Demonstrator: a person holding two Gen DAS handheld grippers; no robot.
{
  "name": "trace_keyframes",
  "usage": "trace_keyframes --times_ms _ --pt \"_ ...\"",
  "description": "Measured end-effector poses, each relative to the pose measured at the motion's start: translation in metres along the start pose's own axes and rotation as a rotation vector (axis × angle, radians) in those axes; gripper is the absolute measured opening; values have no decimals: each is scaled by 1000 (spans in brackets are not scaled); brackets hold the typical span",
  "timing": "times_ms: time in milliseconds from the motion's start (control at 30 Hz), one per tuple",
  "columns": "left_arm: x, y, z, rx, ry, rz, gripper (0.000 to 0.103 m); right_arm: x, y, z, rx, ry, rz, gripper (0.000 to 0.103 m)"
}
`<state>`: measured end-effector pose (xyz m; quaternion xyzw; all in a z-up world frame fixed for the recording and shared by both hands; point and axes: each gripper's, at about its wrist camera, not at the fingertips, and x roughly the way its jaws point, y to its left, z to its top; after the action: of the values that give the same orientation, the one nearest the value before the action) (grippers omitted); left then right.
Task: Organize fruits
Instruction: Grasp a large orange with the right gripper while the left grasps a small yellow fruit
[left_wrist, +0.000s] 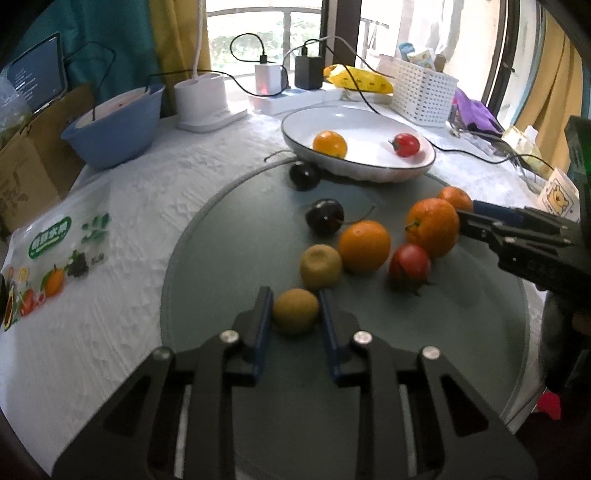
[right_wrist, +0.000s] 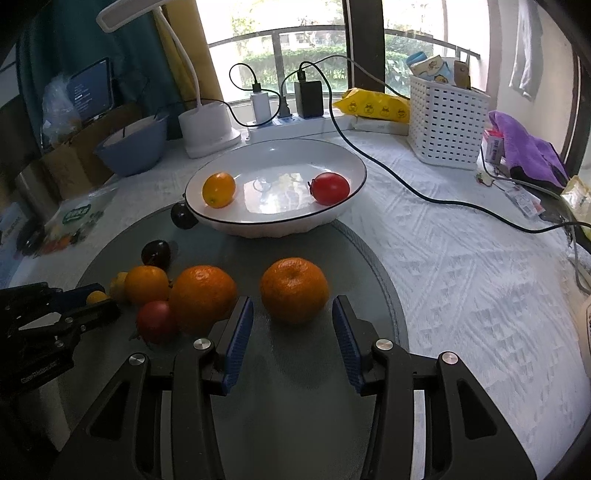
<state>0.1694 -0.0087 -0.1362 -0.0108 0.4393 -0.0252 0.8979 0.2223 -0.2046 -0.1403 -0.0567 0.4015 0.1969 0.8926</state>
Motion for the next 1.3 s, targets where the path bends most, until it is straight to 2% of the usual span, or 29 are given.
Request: trace_keyframes --times_ms 467,533,633,1300 --pt "2 10 1 -35 -3 -2 26 13 2 6 -18 28 -8 47" --pt "2 11 0 -39 -4 -3 26 13 2 6 -19 27 -7 42" --pt "-1 13 -1 -43 -9 -4 26 13 3 5 -30 26 -8 42" --pt "-31 8 -10 -26 -70 -20 26 -17 20 -11 -44 -12 -20 42"
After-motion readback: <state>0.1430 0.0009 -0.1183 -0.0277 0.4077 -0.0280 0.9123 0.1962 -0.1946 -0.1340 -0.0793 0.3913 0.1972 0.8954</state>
